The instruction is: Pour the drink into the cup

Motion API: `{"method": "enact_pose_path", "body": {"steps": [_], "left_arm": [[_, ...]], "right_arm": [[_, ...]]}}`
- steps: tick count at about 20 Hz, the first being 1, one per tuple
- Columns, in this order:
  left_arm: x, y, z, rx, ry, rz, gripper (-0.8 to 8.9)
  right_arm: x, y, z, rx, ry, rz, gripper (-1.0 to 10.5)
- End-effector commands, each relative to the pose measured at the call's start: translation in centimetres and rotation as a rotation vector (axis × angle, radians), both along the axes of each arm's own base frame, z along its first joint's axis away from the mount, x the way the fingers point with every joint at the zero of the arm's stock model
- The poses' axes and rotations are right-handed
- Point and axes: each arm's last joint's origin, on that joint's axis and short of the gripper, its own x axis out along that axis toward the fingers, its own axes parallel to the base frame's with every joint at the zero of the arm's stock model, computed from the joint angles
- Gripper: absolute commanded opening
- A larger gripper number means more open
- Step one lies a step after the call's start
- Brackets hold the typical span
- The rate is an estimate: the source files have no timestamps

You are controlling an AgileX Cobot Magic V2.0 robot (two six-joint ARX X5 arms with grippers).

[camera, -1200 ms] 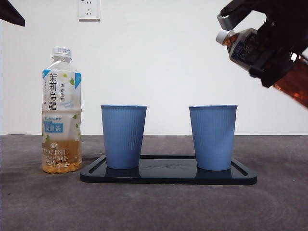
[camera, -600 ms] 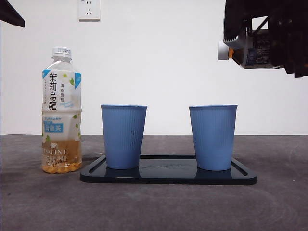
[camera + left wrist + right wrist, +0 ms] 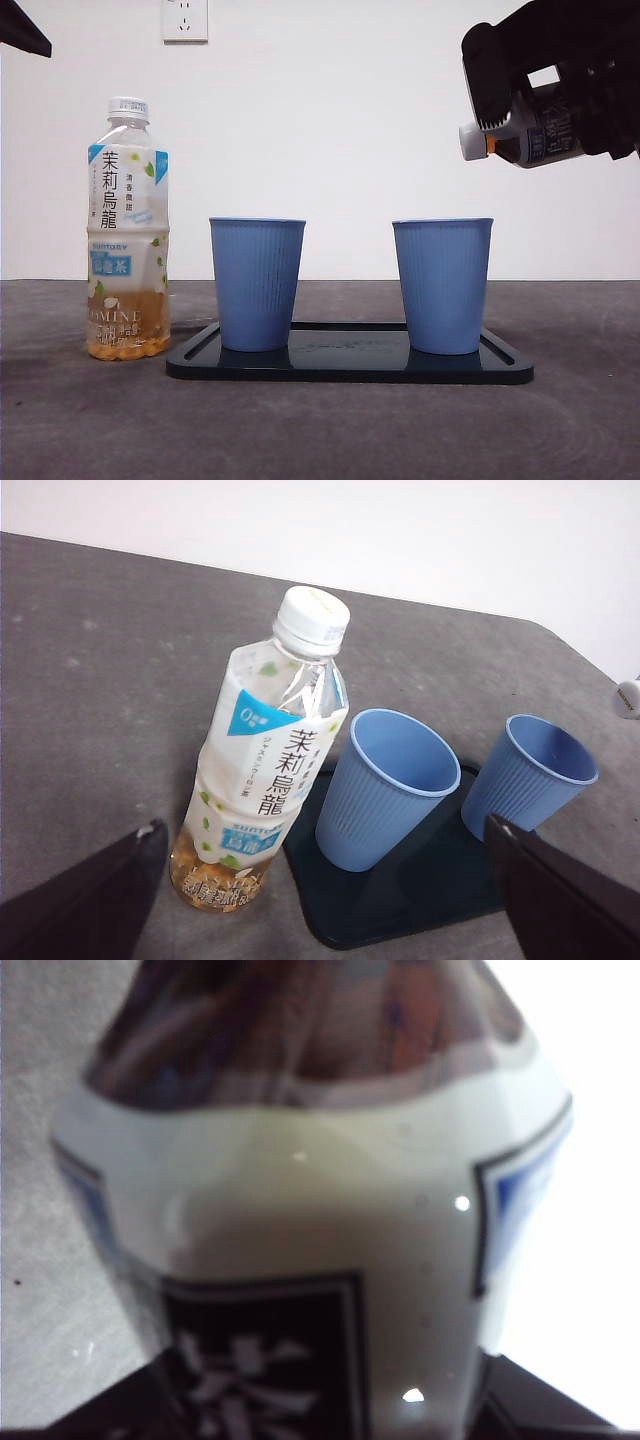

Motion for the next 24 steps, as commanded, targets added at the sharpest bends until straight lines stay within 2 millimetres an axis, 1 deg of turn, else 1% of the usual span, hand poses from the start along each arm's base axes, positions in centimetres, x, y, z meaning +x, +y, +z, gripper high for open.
{"method": "enact_pose_path", "body": {"steps": [1,4,18,20,22,23,24], "left_arm": [[0.04,-0.04,0.04,0.014,-0.014,-0.003,4.96],[0.04,-0.04,0.04,0.014,-0.014,-0.003,4.96],[0.04,-0.04,0.03,0.015,-0.012,-0.003,4.96],[0.04,-0.04,0.02,0.015,-0.011,-0.003,4.96],[0.04,-0.04,0.02,0.015,-0.011,-0.003,4.96],[0.04,-0.04,0.02,0.015,-0.011,-0.003,4.96],[0.04,-0.04,0.01,0.015,-0.010,-0.003,4.96]], "right_arm": [[0.25,0.48,1.13,0.007,-0.053,-0.009,1.6],[0.24,0.47,1.13,-0.019,-0.040,-0.002,1.6],[0.24,0.47,1.14,-0.007,-0.048,-0.008,1.6],[0.25,0.48,1.14,0.069,-0.090,-0.037,1.6],[0.25,0.48,1.20,0.241,-0.188,-0.105,1.6],[0.23,0.47,1.24,0.371,-0.260,-0.157,1.6],[0.20,0.45,1.27,0.465,-0.303,-0.188,1.6]]}}
